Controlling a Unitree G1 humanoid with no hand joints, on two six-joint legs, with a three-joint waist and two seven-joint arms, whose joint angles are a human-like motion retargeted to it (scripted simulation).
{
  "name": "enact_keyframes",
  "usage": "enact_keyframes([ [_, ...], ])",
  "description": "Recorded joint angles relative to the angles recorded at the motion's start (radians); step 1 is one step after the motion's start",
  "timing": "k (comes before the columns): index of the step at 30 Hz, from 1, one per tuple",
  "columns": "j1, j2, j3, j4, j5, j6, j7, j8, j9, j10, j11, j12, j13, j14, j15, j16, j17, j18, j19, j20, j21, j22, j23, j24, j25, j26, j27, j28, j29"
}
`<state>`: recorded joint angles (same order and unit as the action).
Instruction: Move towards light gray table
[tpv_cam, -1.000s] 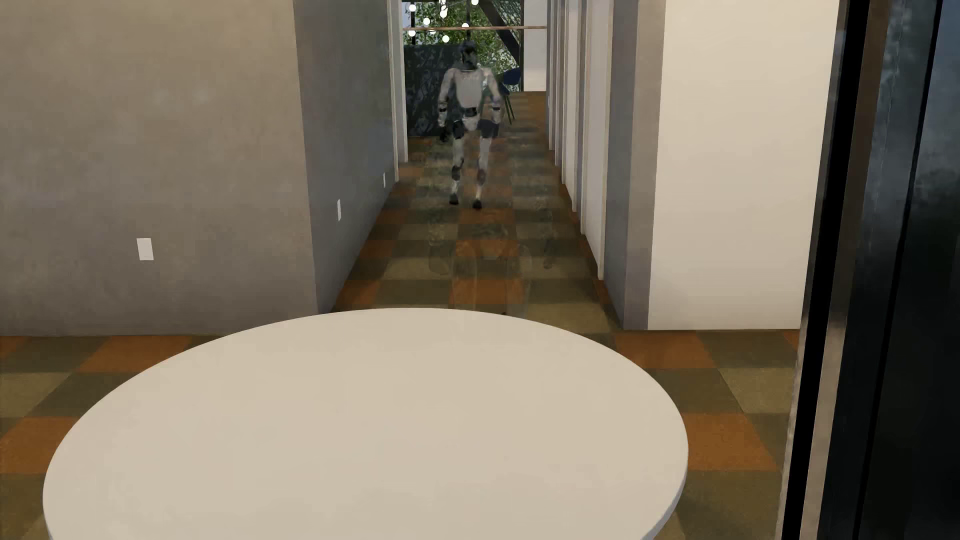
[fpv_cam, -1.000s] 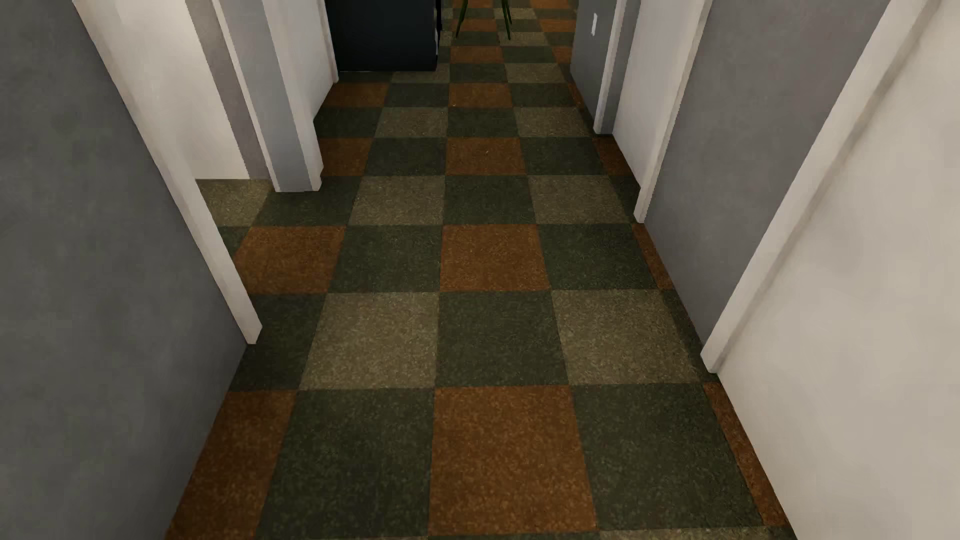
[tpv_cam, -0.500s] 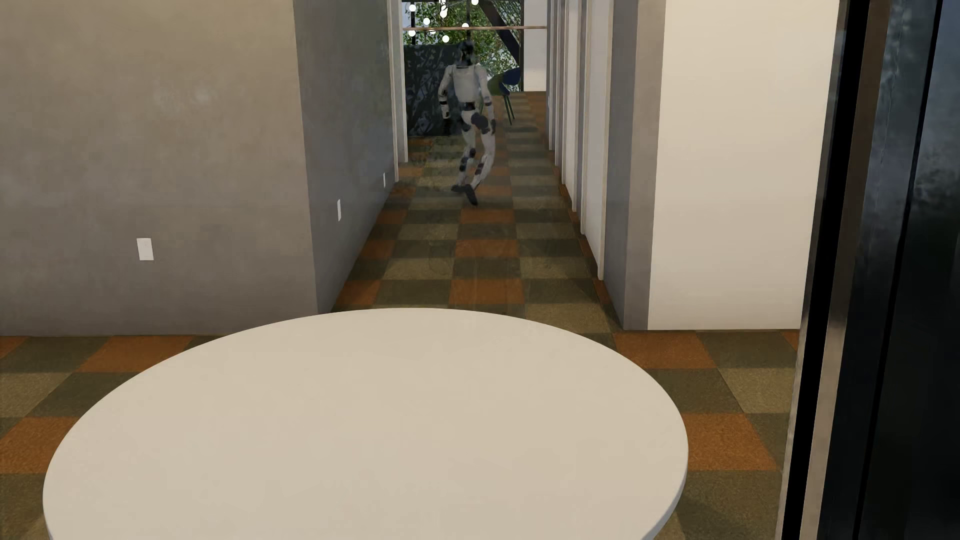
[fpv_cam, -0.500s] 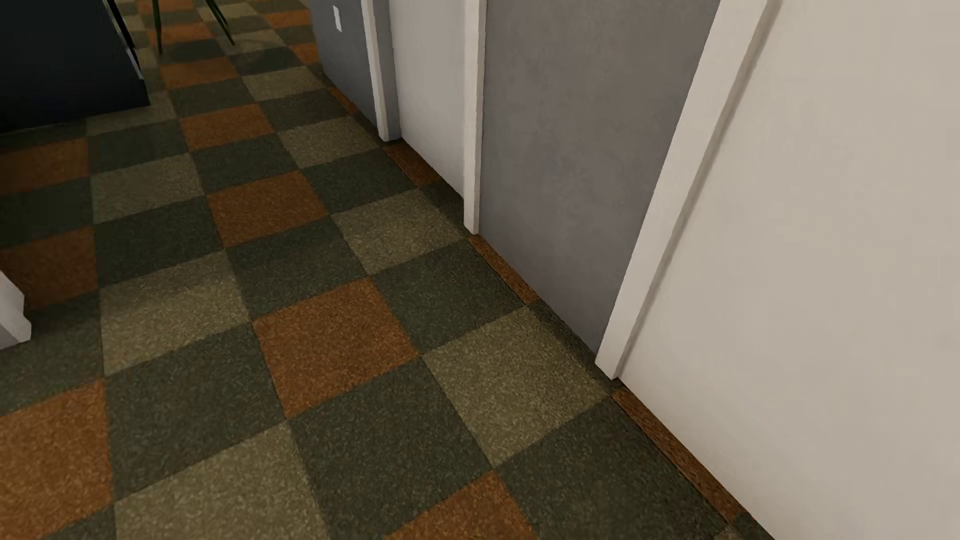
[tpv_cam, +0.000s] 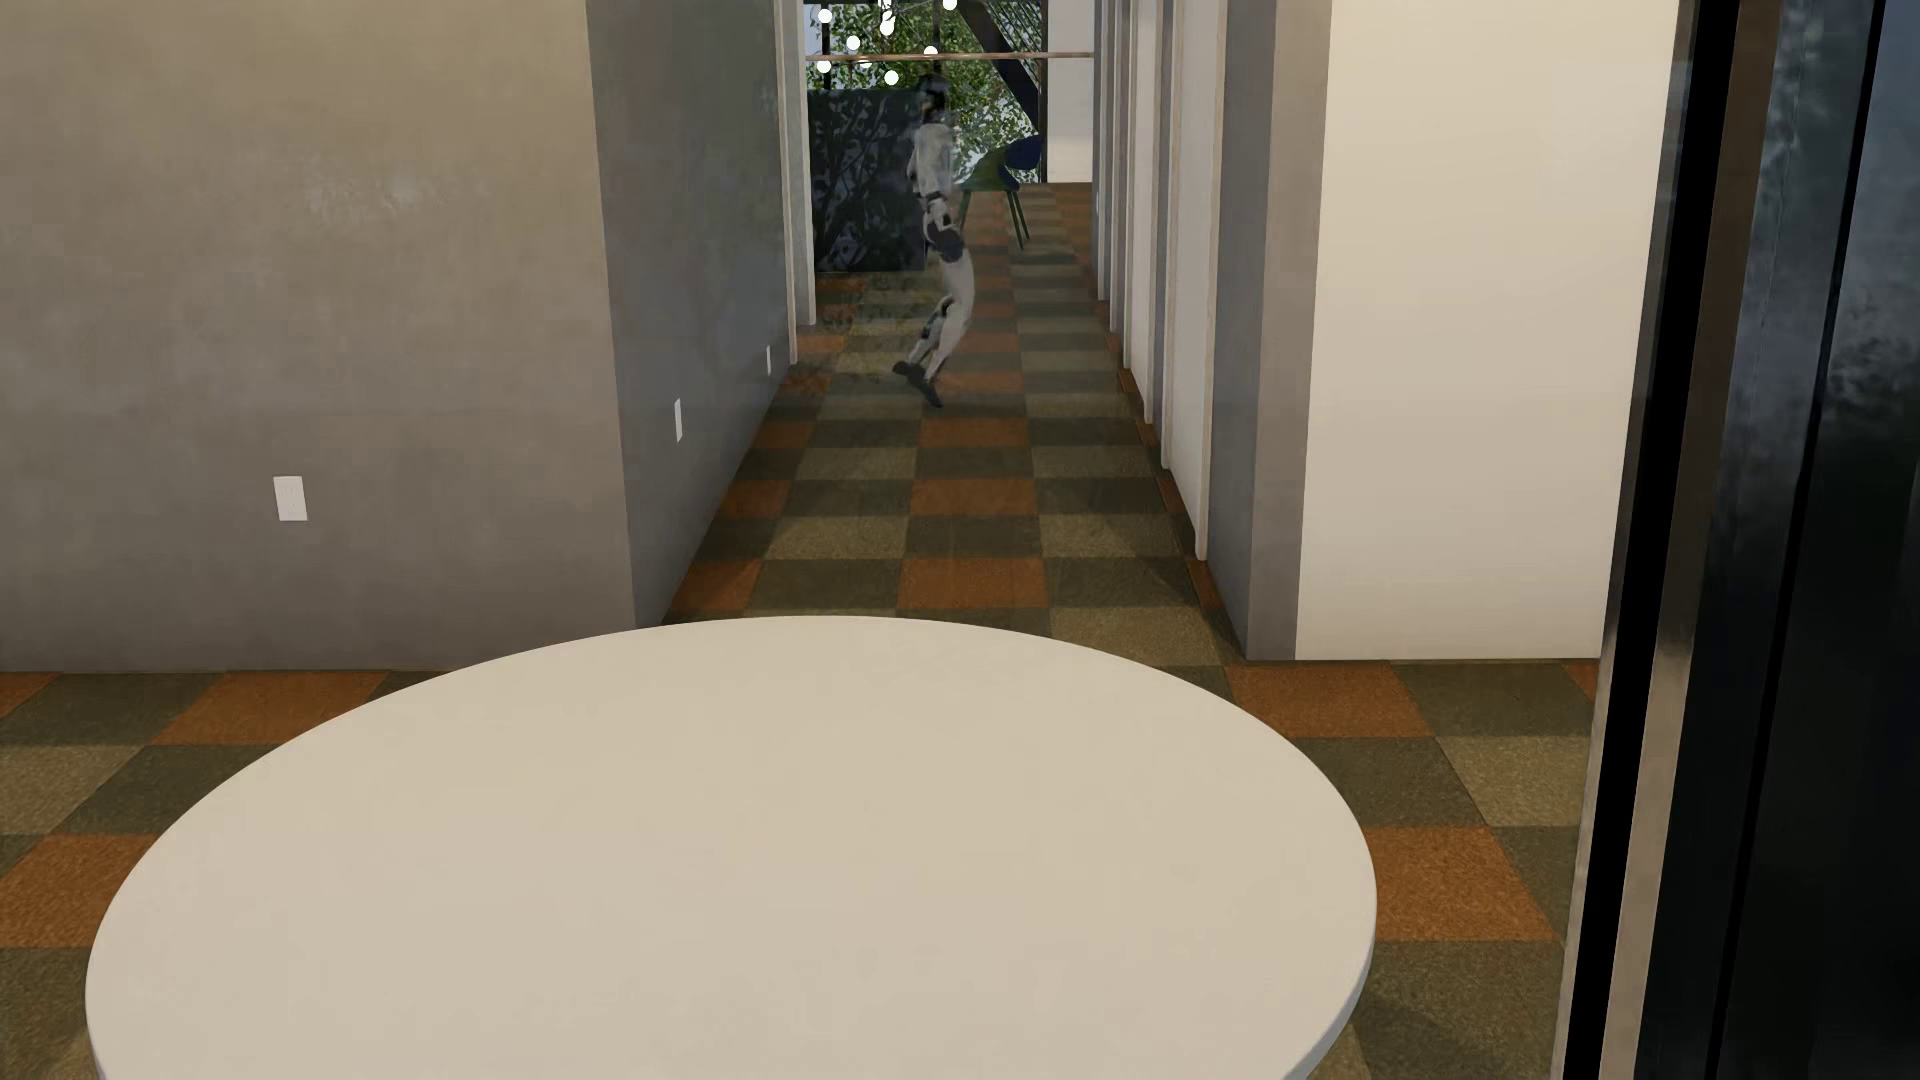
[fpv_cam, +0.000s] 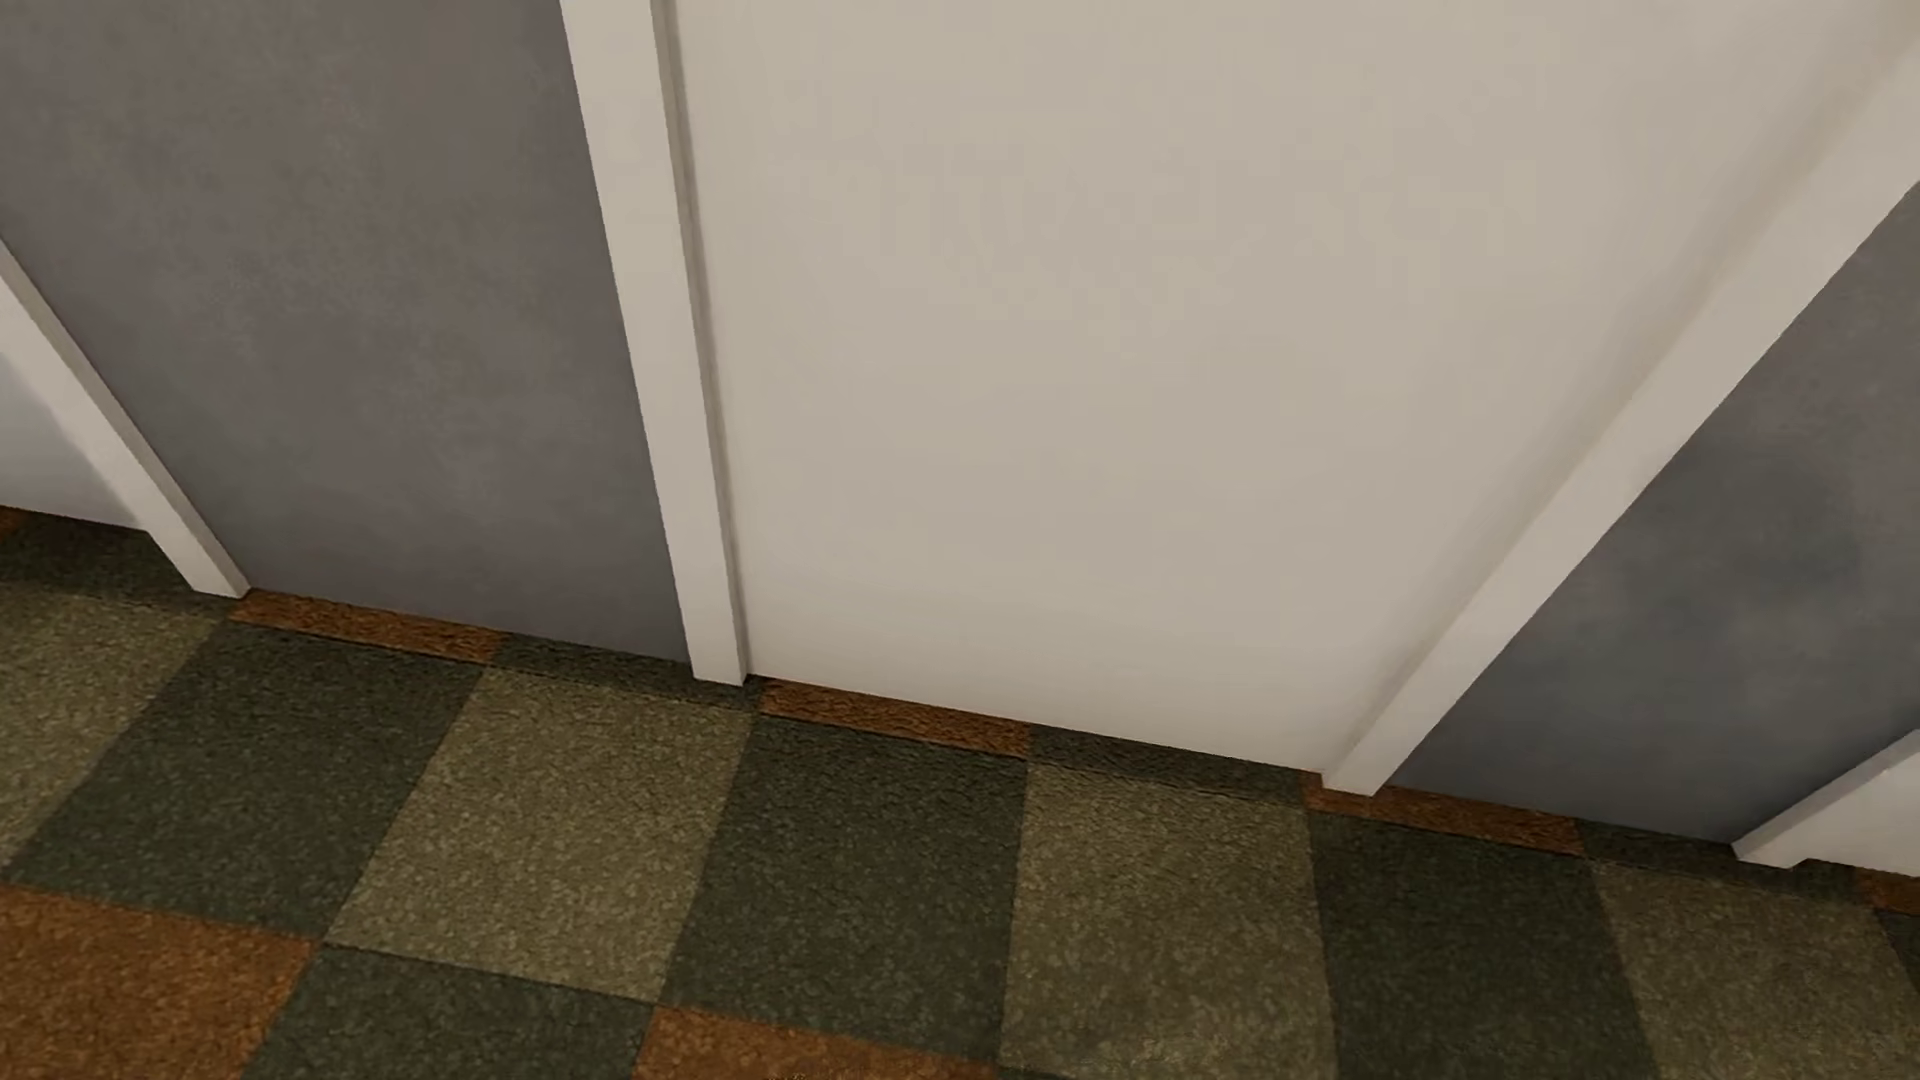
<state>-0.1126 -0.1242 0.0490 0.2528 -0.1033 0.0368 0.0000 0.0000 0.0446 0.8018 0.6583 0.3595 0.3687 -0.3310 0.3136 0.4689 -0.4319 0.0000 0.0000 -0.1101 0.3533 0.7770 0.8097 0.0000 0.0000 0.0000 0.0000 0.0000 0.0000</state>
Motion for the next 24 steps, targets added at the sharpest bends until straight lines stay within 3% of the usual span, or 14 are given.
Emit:
enact_keyframes([
  [3,0.017,-0.075,-0.007,0.009,0.008,-0.004,0.000,0.000,0.005,-0.029,-0.009,0.004,-0.002,0.019,-0.069,-0.011,0.008,0.000,0.000,-0.020,0.004,-0.035,-0.020,0.000,0.000,0.000,0.000,0.000,0.000],
  [8,0.030,-0.172,-0.071,0.014,0.040,-0.001,0.000,0.000,0.044,-0.077,-0.016,-0.061,0.010,0.002,-0.096,-0.020,0.032,0.000,0.000,-0.102,0.042,-0.085,0.007,0.000,0.000,0.000,0.000,0.000,0.000],
  [13,0.025,-0.244,-0.075,0.044,0.019,0.000,0.000,0.000,0.061,-0.045,-0.011,-0.100,0.061,-0.020,-0.252,-0.009,0.063,0.000,0.000,-0.158,0.143,-0.257,0.039,0.000,0.000,0.000,0.000,0.000,0.000],
  [15,0.077,-0.293,-0.089,0.040,-0.007,0.008,0.000,0.000,0.058,-0.070,0.041,-0.081,0.072,-0.012,-0.208,-0.025,0.077,0.000,0.000,-0.158,0.159,-0.300,0.049,0.000,0.000,0.000,0.000,0.000,0.000],
  [18,0.206,-0.358,-0.147,0.016,-0.037,0.018,0.000,0.000,0.046,-0.140,0.149,-0.039,0.094,0.033,-0.029,-0.043,0.091,0.000,0.000,-0.156,0.166,-0.302,0.045,0.000,0.000,0.000,0.000,0.000,0.000],
  [21,0.246,-0.403,-0.201,0.057,0.021,0.026,0.000,0.000,0.037,-0.063,0.234,-0.010,0.094,0.096,-0.012,-0.051,0.099,0.000,0.000,-0.159,0.149,-0.225,0.059,0.000,0.000,0.000,0.000,0.000,0.000],
  [23,0.178,-0.366,-0.169,0.087,0.089,0.027,0.000,0.000,0.044,0.124,0.256,0.009,0.056,0.132,-0.128,-0.068,0.090,0.000,0.000,-0.149,0.147,-0.128,0.070,0.000,0.000,0.000,0.000,0.000,0.000],
  [24,0.123,-0.328,-0.125,0.067,0.125,0.025,0.000,0.000,0.050,0.239,0.240,0.021,0.034,0.115,-0.193,-0.075,0.080,0.000,0.000,-0.154,0.128,-0.079,0.062,0.000,0.000,0.000,0.000,0.000,0.000],
])
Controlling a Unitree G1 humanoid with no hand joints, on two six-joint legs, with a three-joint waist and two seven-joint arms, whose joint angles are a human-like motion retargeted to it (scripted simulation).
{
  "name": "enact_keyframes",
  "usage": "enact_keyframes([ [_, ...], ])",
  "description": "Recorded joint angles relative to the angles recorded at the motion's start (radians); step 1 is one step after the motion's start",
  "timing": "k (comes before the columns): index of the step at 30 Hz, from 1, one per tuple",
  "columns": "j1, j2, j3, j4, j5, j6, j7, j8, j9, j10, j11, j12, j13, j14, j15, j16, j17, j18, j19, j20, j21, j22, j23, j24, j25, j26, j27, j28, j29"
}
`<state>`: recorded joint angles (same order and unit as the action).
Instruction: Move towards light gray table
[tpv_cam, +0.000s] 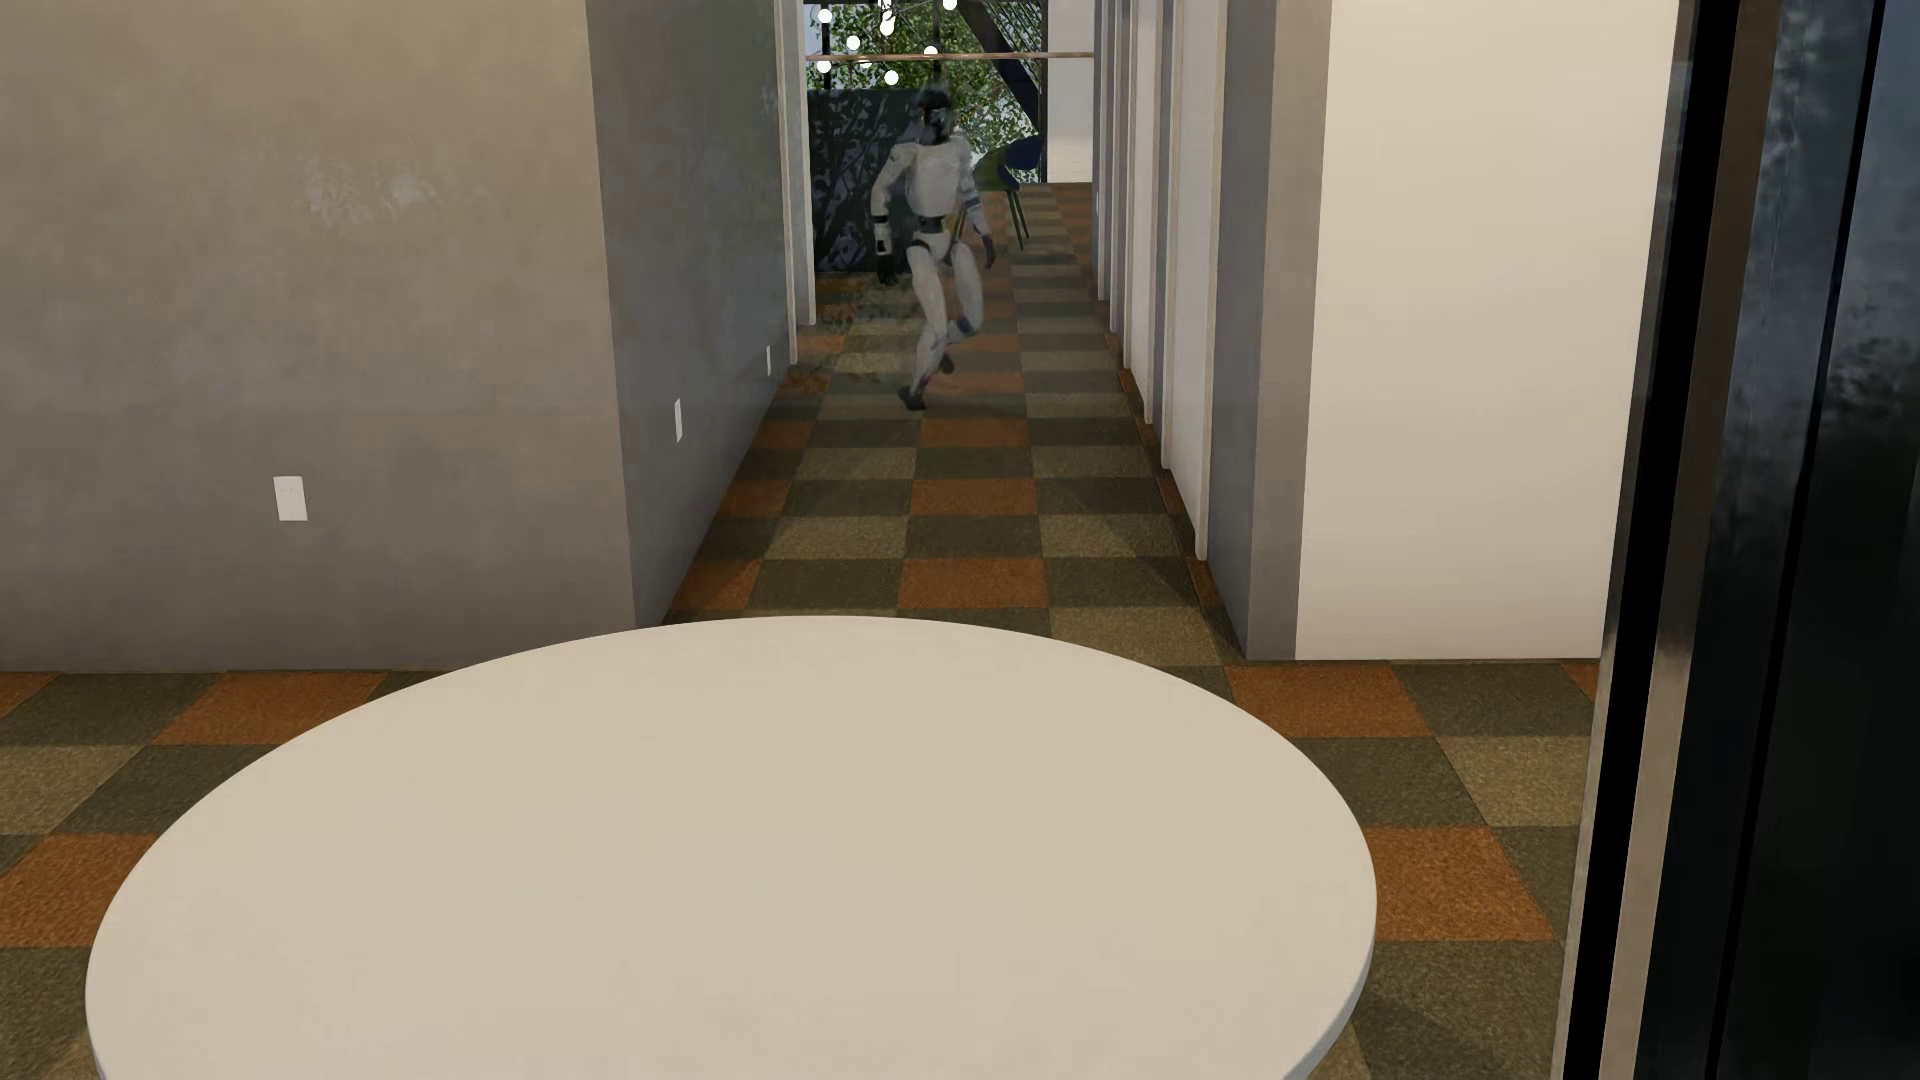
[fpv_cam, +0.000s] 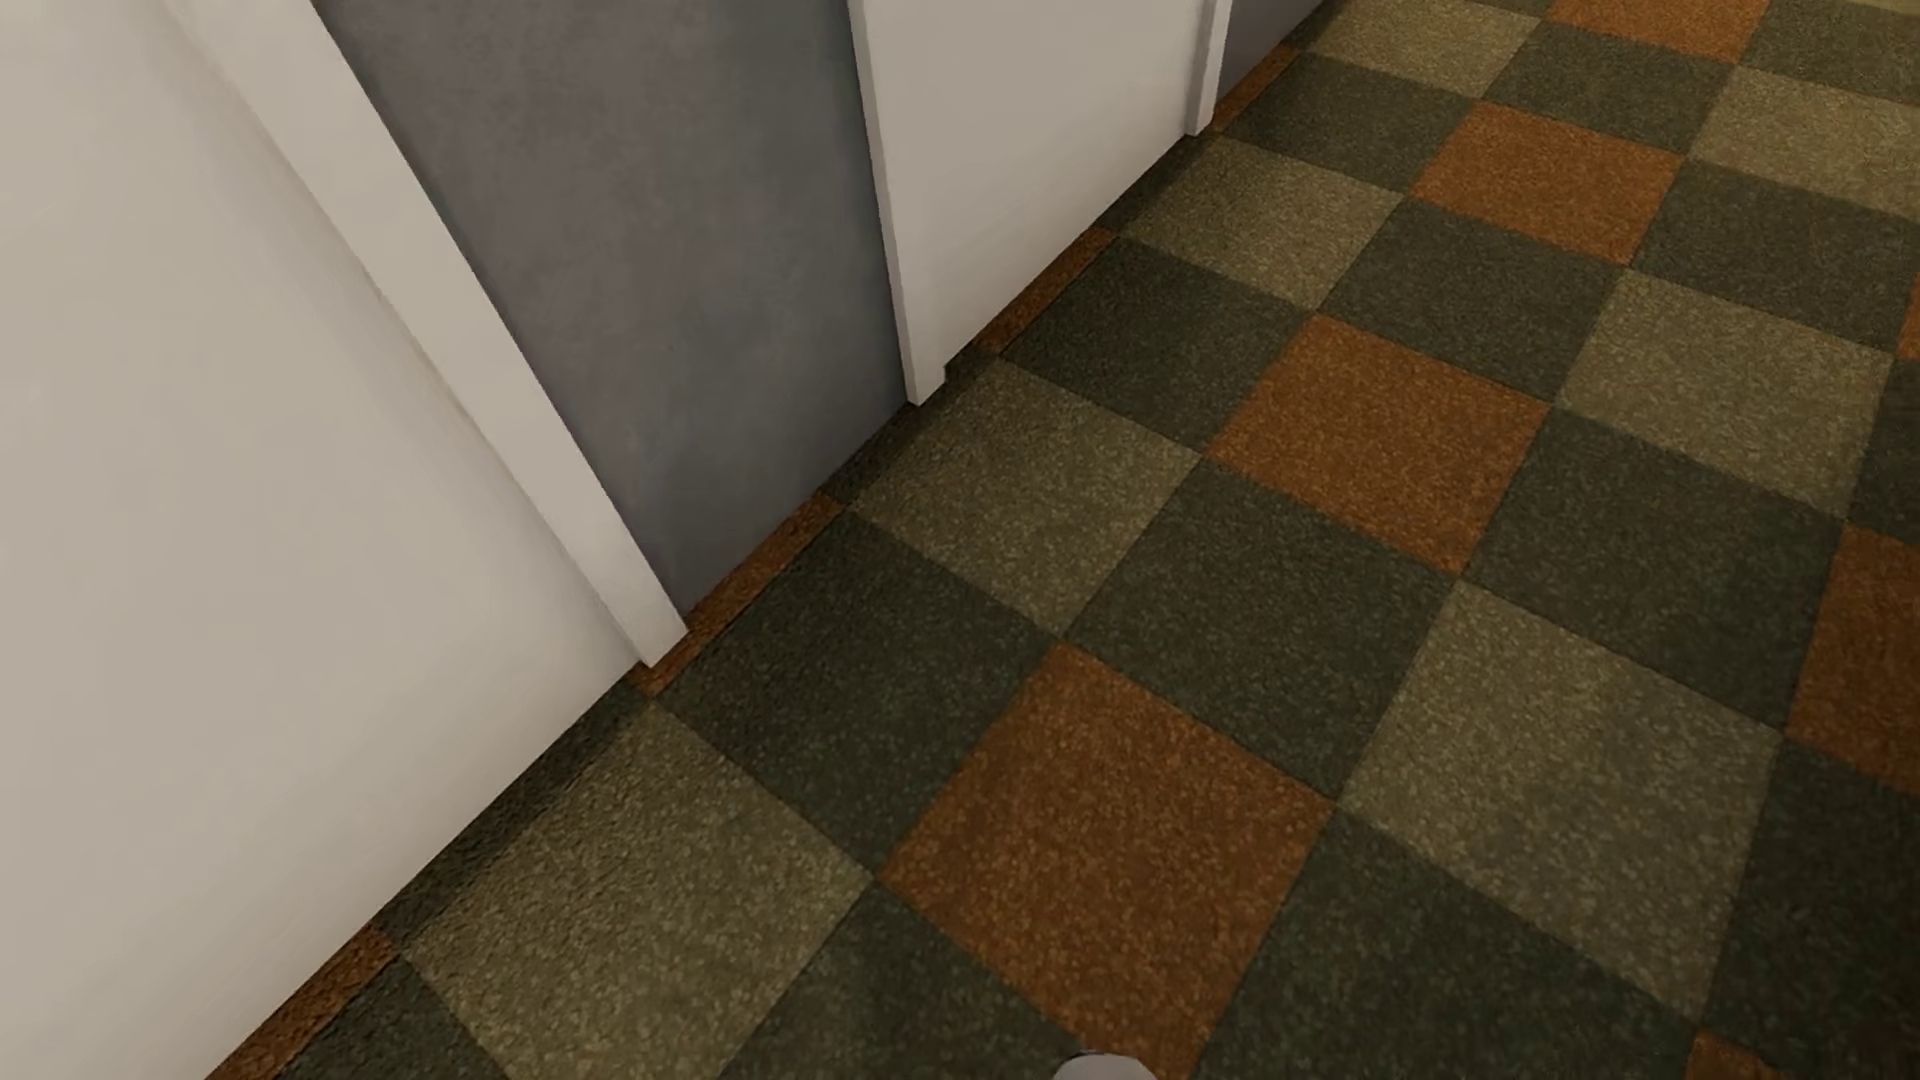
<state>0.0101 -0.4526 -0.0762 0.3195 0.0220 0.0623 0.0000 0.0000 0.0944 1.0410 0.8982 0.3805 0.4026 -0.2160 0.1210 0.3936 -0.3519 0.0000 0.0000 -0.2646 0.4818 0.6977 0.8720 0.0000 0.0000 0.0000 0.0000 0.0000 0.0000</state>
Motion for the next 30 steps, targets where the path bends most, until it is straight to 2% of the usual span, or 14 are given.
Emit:
enact_keyframes([
  [3,-0.231,0.186,0.149,-0.122,0.127,0.005,0.000,0.000,0.007,0.187,-0.166,0.063,-0.105,-0.047,-0.210,-0.012,-0.031,0.000,0.000,-0.053,-0.088,0.098,-0.062,0.000,0.000,0.000,0.000,0.000,0.000],
  [5,-0.395,0.403,0.229,-0.197,0.184,0.007,0.000,0.000,0.013,0.105,-0.354,0.107,-0.159,-0.051,-0.373,-0.009,-0.063,0.000,0.000,-0.112,-0.119,0.128,-0.167,0.000,0.000,0.000,0.000,0.000,0.000],
  [10,-0.708,0.796,0.449,-0.201,0.132,-0.029,0.000,0.000,0.005,-0.342,-0.524,0.140,-0.300,0.049,-0.611,0.026,-0.117,0.000,0.000,-0.168,-0.123,0.228,-0.360,0.000,0.000,0.000,0.000,0.000,0.000],
  [12,-0.746,0.882,0.520,-0.181,0.080,-0.037,0.000,0.000,-0.005,-0.418,-0.521,0.129,-0.334,0.014,-0.554,0.044,-0.129,0.000,0.000,-0.173,-0.068,0.260,-0.358,0.000,0.000,0.000,0.000,0.000,0.000],
  [14,-0.762,0.893,0.564,-0.201,0.013,-0.074,0.000,0.000,-0.013,-0.266,-0.400,0.107,-0.318,-0.006,-0.321,0.054,-0.104,0.000,0.000,-0.183,-0.004,0.304,-0.279,0.000,0.000,0.000,0.000,0.000,0.000],
  [16,-0.721,0.789,0.518,-0.244,-0.033,-0.097,0.000,0.000,0.010,-0.065,-0.078,0.062,-0.278,-0.048,0.002,0.036,-0.075,0.000,0.000,-0.198,0.080,0.344,-0.182,0.000,0.000,0.000,0.000,0.000,0.000],
  [17,-0.627,0.710,0.458,-0.284,-0.035,-0.081,0.000,0.000,0.040,-0.043,0.133,0.035,-0.249,-0.103,0.093,0.013,-0.081,0.000,0.000,-0.181,0.115,0.327,-0.166,0.000,0.000,0.000,0.000,0.000,0.000],
  [20,-0.310,0.367,0.225,-0.330,0.011,-0.037,0.000,0.000,0.029,-0.204,0.447,-0.024,-0.128,-0.126,-0.030,-0.024,-0.045,0.000,0.000,-0.136,0.166,0.152,-0.075,0.000,0.000,0.000,0.000,0.000,0.000],
  [22,-0.056,0.179,0.081,-0.319,0.049,-0.012,0.000,0.000,0.024,-0.380,0.210,-0.055,-0.025,-0.091,0.046,-0.023,-0.031,0.000,0.000,-0.078,0.158,-0.022,-0.031,0.000,0.000,0.000,0.000,0.000,0.000],
  [23,0.050,0.112,0.016,-0.306,0.059,-0.007,0.000,0.000,0.024,-0.446,0.011,-0.091,0.004,-0.081,0.101,-0.011,-0.050,0.000,0.000,-0.059,0.224,-0.092,-0.022,0.000,0.000,0.000,0.000,0.000,0.000],
  [24,0.143,0.055,-0.040,-0.290,0.063,-0.003,0.000,0.000,0.024,-0.496,-0.180,-0.132,0.038,-0.093,0.078,0.002,-0.060,0.000,0.000,-0.023,0.247,-0.156,-0.019,0.000,0.000,0.000,0.000,0.000,0.000],
  [27,0.355,-0.077,-0.184,-0.232,0.036,0.016,0.000,0.000,0.008,-0.551,-0.418,-0.249,0.116,-0.159,-0.455,0.046,-0.093,0.000,0.000,0.052,0.282,-0.270,-0.009,0.000,0.000,0.000,0.000,0.000,0.000],
  [28,0.394,-0.111,-0.242,-0.193,0.021,0.020,0.000,0.000,0.010,-0.529,-0.403,-0.260,0.128,-0.116,-0.419,0.051,-0.091,0.000,0.000,0.091,0.281,-0.274,0.018,0.000,0.000,0.000,0.000,0.000,0.000],
  [30,0.396,-0.167,-0.274,-0.123,0.042,0.041,0.000,0.000,-0.003,-0.384,-0.288,-0.236,0.142,0.179,0.004,0.041,-0.072,0.000,0.000,0.097,0.269,-0.222,0.072,0.000,0.000,0.000,0.000,0.000,0.000],
])
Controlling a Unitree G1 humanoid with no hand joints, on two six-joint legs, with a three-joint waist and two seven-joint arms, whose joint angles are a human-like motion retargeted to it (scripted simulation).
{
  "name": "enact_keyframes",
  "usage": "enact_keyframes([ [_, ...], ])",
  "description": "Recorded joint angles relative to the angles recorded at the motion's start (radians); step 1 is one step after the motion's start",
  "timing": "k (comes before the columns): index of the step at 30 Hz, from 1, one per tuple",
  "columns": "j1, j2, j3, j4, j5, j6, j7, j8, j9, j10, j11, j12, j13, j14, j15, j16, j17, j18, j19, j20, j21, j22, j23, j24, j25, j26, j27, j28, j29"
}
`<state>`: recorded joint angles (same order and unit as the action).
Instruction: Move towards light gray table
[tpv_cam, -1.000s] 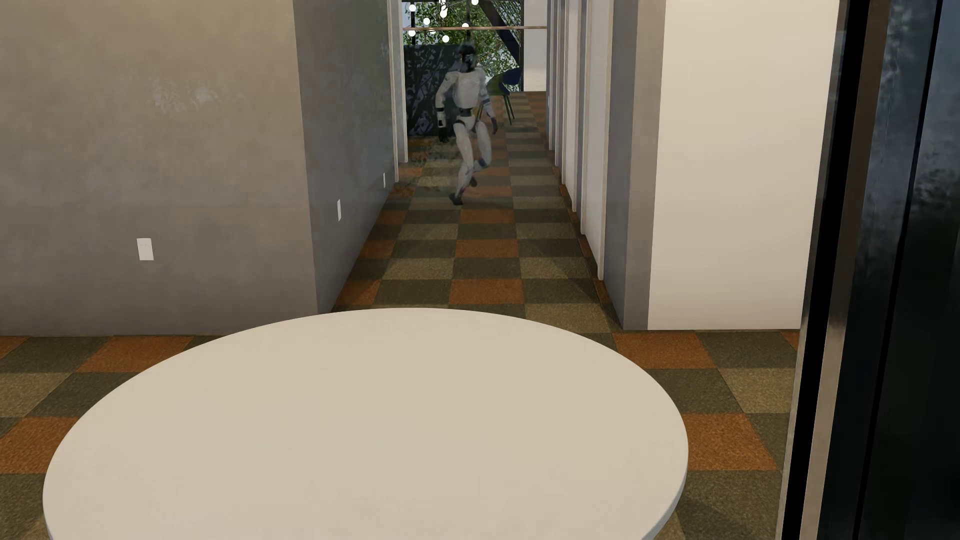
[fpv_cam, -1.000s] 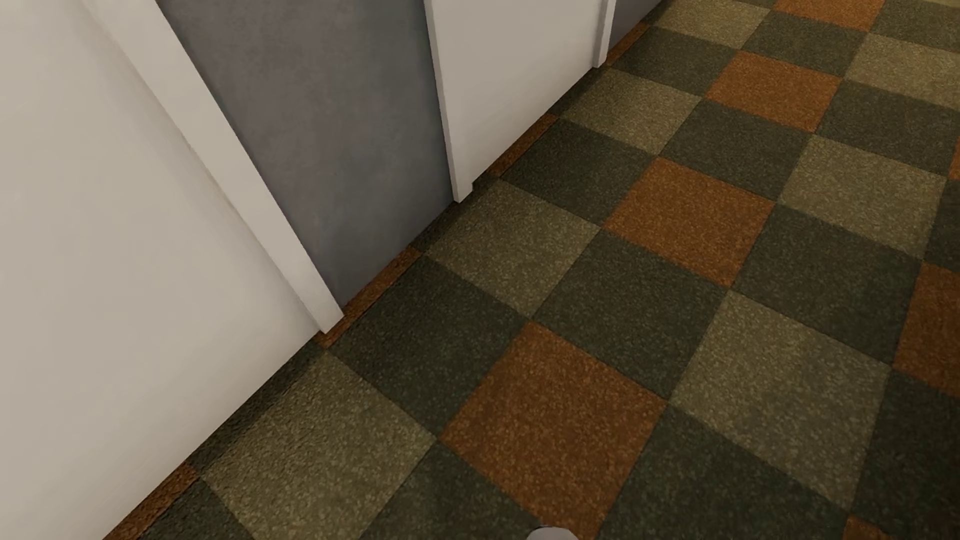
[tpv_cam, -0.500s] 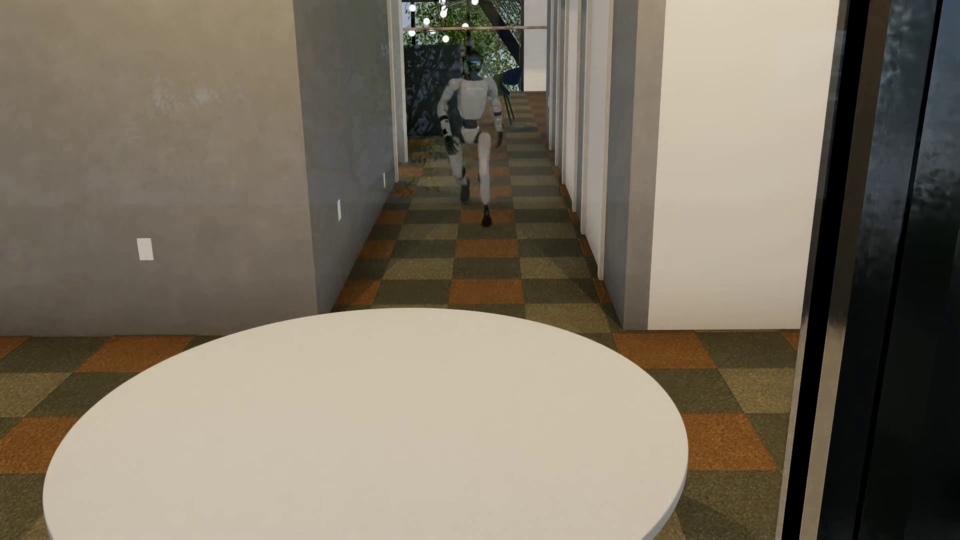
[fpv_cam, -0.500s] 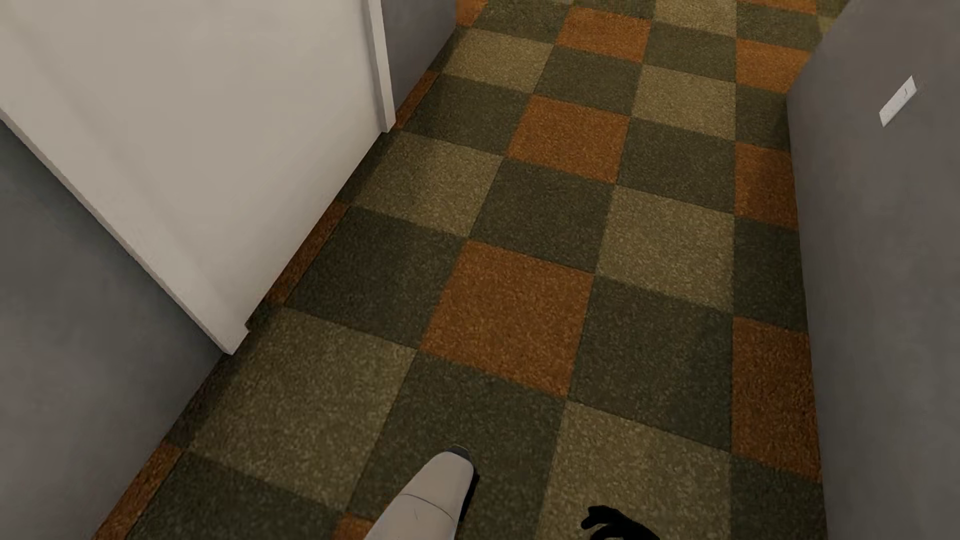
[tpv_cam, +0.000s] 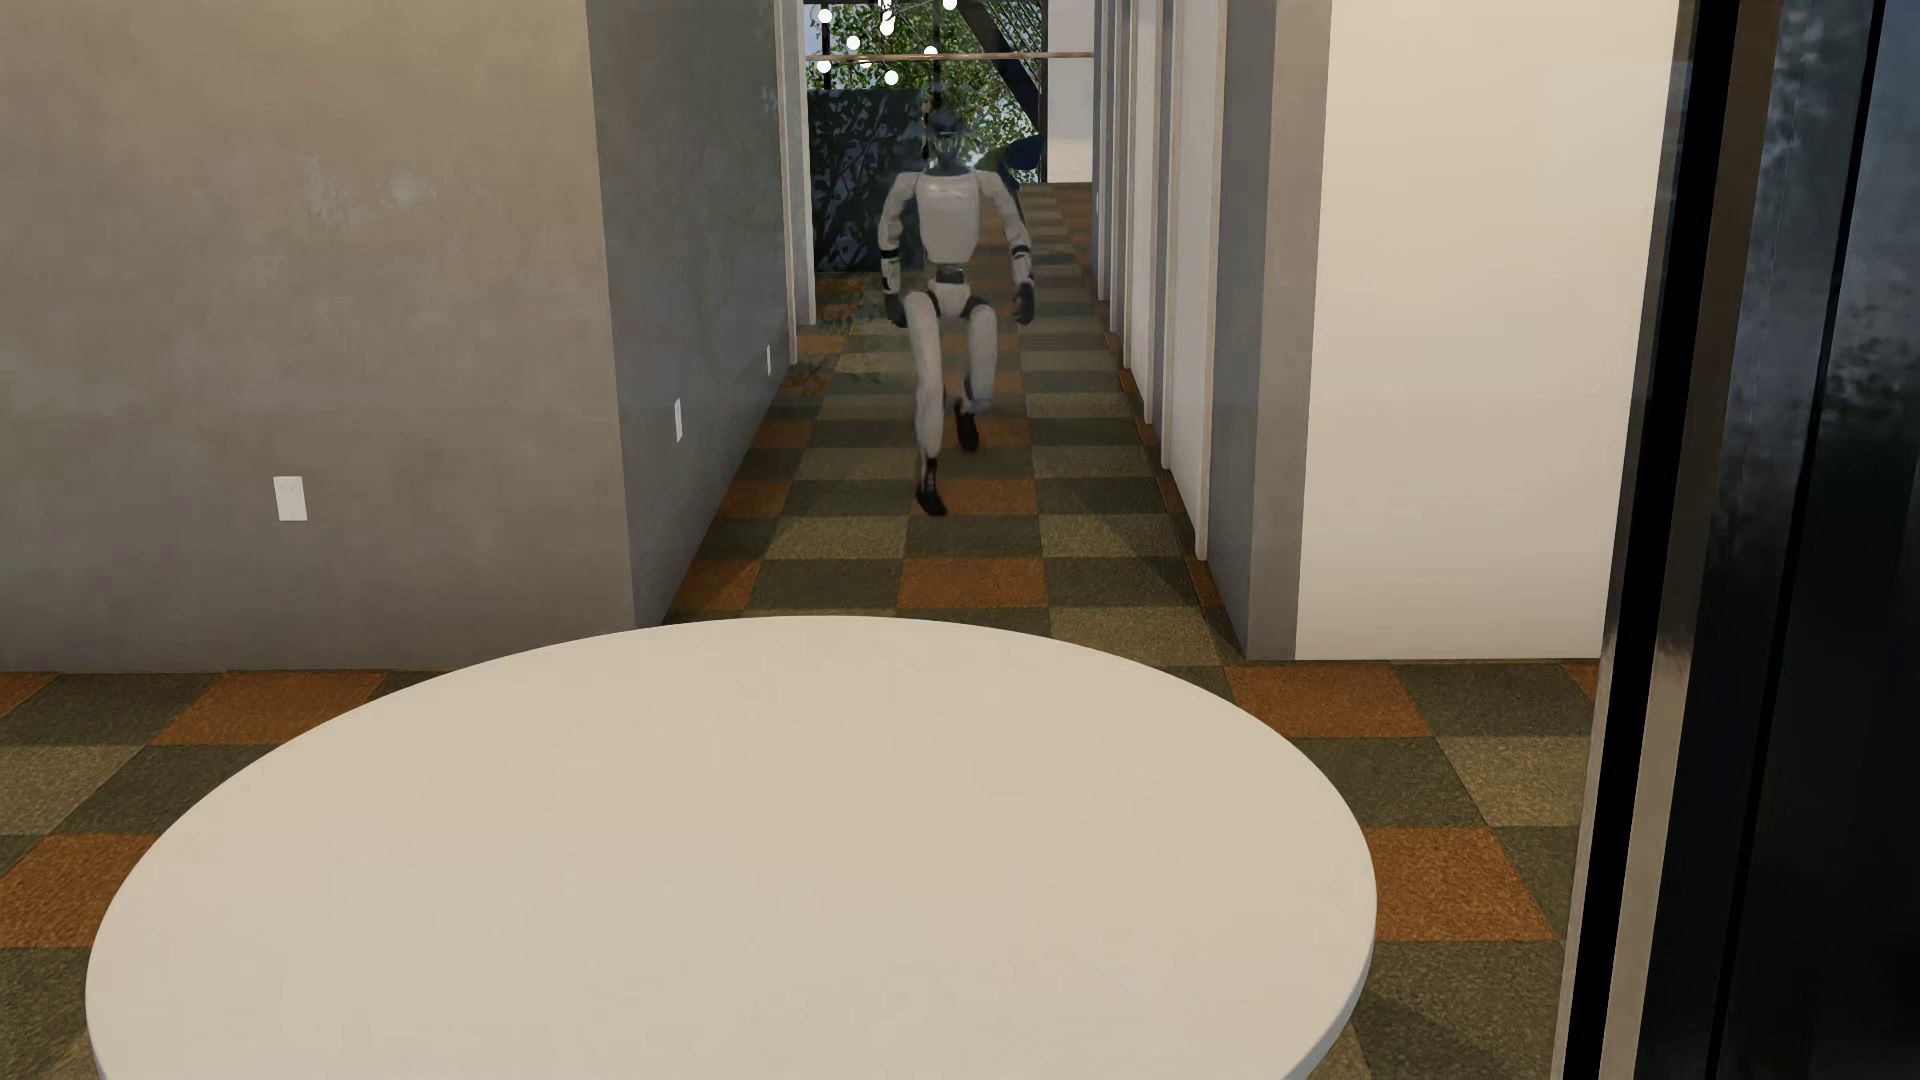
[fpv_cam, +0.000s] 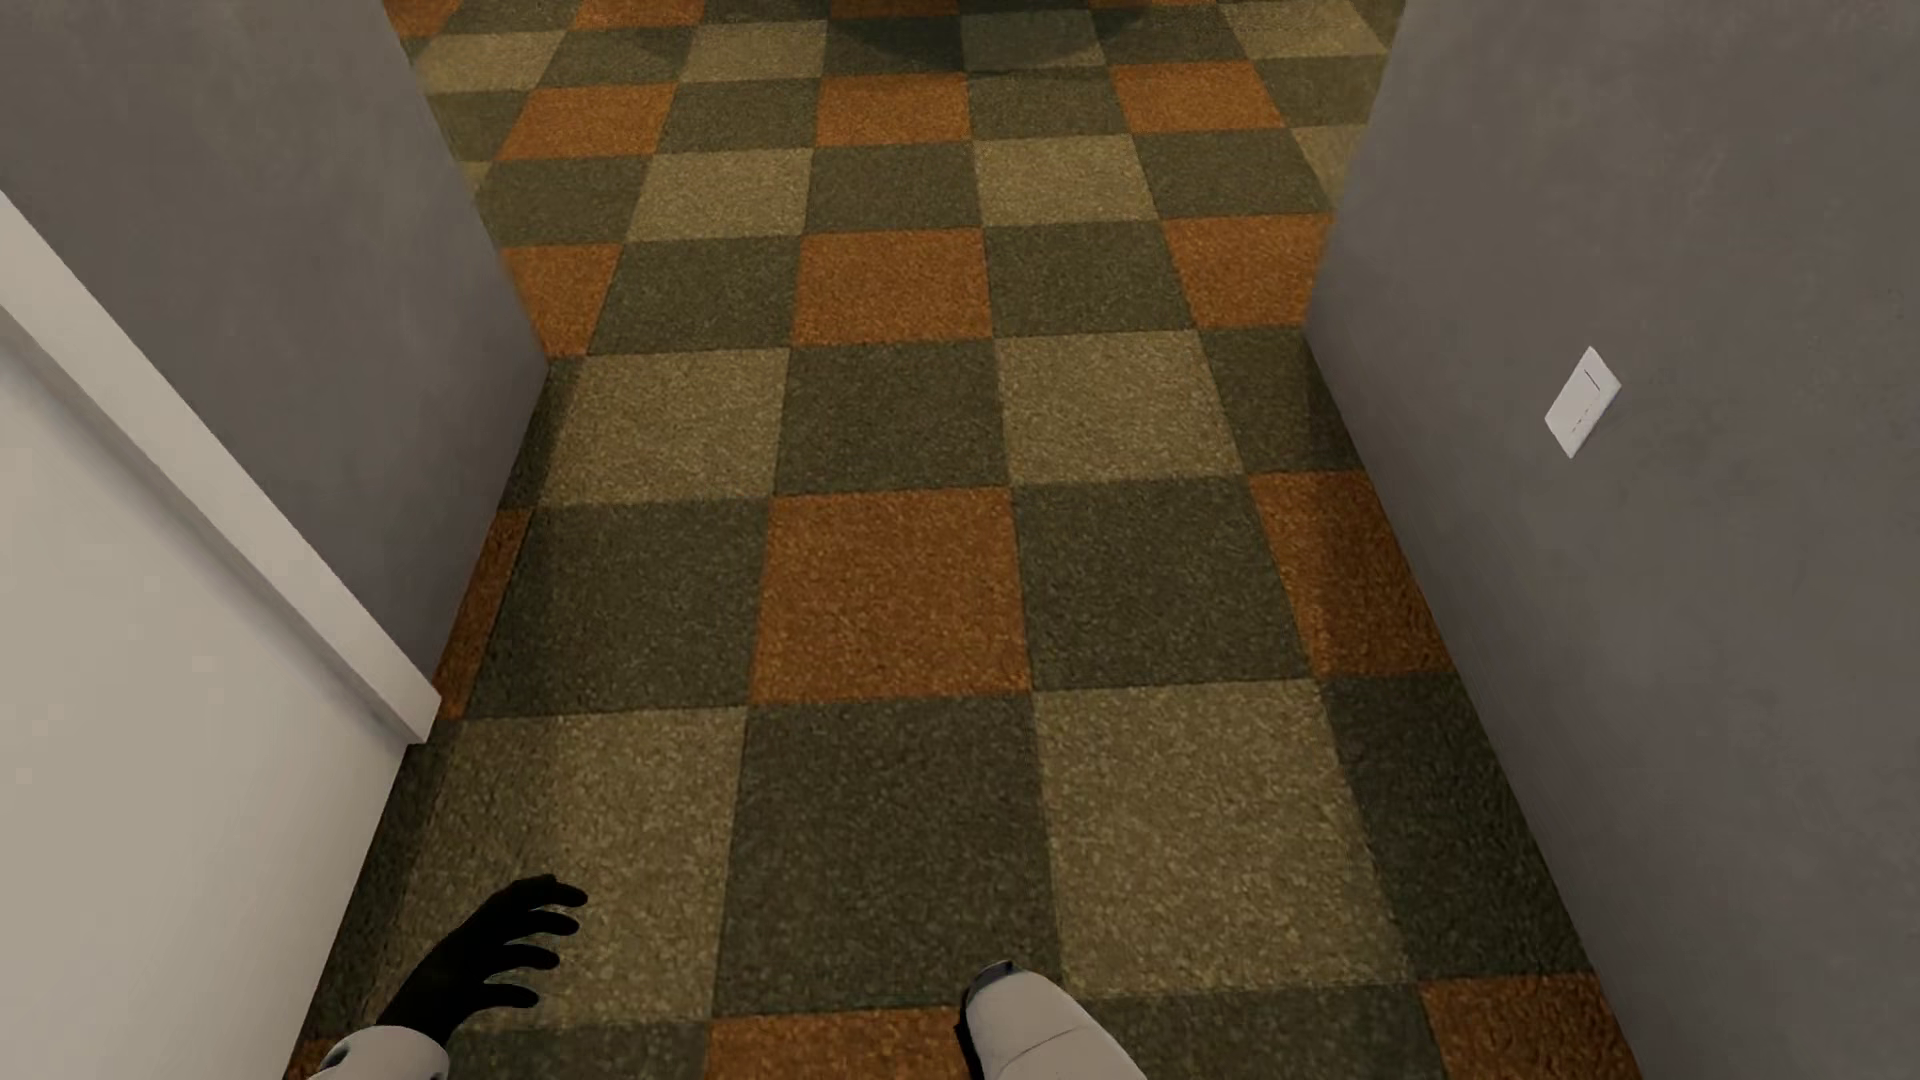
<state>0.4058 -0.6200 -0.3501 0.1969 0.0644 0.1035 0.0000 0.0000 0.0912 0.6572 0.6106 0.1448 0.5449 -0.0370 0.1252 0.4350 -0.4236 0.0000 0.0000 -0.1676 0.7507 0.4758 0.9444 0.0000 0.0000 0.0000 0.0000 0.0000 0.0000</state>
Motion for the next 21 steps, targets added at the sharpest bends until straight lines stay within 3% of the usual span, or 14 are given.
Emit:
enact_keyframes([
  [1,-0.057,-0.001,0.045,0.030,0.049,0.030,0.000,0.000,-0.008,0.152,0.083,0.024,-0.010,0.185,0.119,-0.021,0.008,0.000,0.000,-0.017,0.007,0.054,0.025,0.000,0.000,0.000,0.000,0.000,0.000],
  [2,-0.131,0.052,0.108,0.027,0.091,0.038,0.000,0.000,0.001,0.331,0.139,0.053,-0.038,0.264,0.103,-0.041,0.014,0.000,0.000,-0.044,0.016,0.118,0.033,0.000,0.000,0.000,0.000,0.000,0.000],
  [3,-0.243,0.142,0.172,0.020,0.129,0.041,0.000,0.000,0.008,0.519,0.126,0.078,-0.073,0.196,0.052,-0.057,0.019,0.000,0.000,-0.090,0.001,0.181,0.014,0.000,0.000,0.000,0.000,0.000,0.000],
  [5,-0.443,0.391,0.315,-0.030,0.170,0.013,0.000,0.000,0.023,0.703,0.017,0.150,-0.159,-0.079,-0.068,-0.076,0.022,0.000,0.000,-0.209,-0.072,0.316,-0.065,0.000,0.000,0.000,0.000,0.000,0.000],
  [7,-0.634,0.635,0.443,-0.072,0.153,-0.024,0.000,0.000,0.026,0.600,-0.109,0.243,-0.244,-0.181,-0.226,-0.079,0.016,0.000,0.000,-0.290,-0.182,0.432,-0.192,0.000,0.000,0.000,0.000,0.000,0.000],
  [10,-0.806,0.874,0.618,-0.063,0.074,-0.064,0.000,0.000,0.002,0.092,-0.200,0.376,-0.377,-0.143,-0.440,-0.064,-0.006,0.000,0.000,-0.306,-0.356,0.523,-0.390,0.000,0.000,0.000,0.000,0.000,0.000],
  [13,-0.903,0.984,0.736,-0.038,0.004,-0.073,0.000,0.000,-0.047,-0.352,-0.175,0.459,-0.446,-0.053,-0.467,-0.047,-0.058,0.000,0.000,-0.243,-0.480,0.561,-0.557,0.000,0.000,0.000,0.000,0.000,0.000],
  [14,-0.923,1.019,0.769,-0.042,-0.031,-0.078,0.000,0.000,-0.048,-0.093,-0.125,0.471,-0.442,-0.156,-0.408,-0.042,-0.059,0.000,0.000,-0.231,-0.507,0.581,-0.565,0.000,0.000,0.000,0.000,0.000,0.000],
  [16,-0.964,0.980,0.764,-0.109,-0.098,-0.129,0.000,0.000,-0.061,0.143,0.133,0.461,-0.403,-0.088,-0.134,-0.034,-0.027,0.000,0.000,-0.233,-0.505,0.632,-0.517,0.000,0.000,0.000,0.000,0.000,0.000],
  [17,-0.909,0.929,0.735,-0.158,-0.119,-0.143,0.000,0.000,-0.041,0.219,0.325,0.431,-0.376,-0.141,0.016,-0.034,-0.010,0.000,0.000,-0.250,-0.466,0.652,-0.461,0.000,0.000,0.000,0.000,0.000,0.000],
  [18,-0.826,0.837,0.696,-0.185,-0.106,-0.132,0.000,0.000,-0.027,0.224,0.536,0.400,-0.361,-0.193,0.069,-0.044,0.002,0.000,0.000,-0.256,-0.390,0.628,-0.393,0.000,0.000,0.000,0.000,0.000,0.000],
  [19,-0.731,0.734,0.641,-0.210,-0.091,-0.124,0.000,0.000,-0.015,0.187,0.686,0.372,-0.361,-0.212,0.024,-0.054,0.018,0.000,0.000,-0.251,-0.305,0.566,-0.297,0.000,0.000,0.000,0.000,0.000,0.000],
  [21,-0.526,0.540,0.498,-0.224,-0.028,-0.068,0.000,0.000,0.001,0.065,0.713,0.304,-0.284,-0.204,-0.009,-0.084,0.050,0.000,0.000,-0.208,-0.241,0.397,-0.165,0.000,0.000,0.000,0.000,0.000,0.000],
])
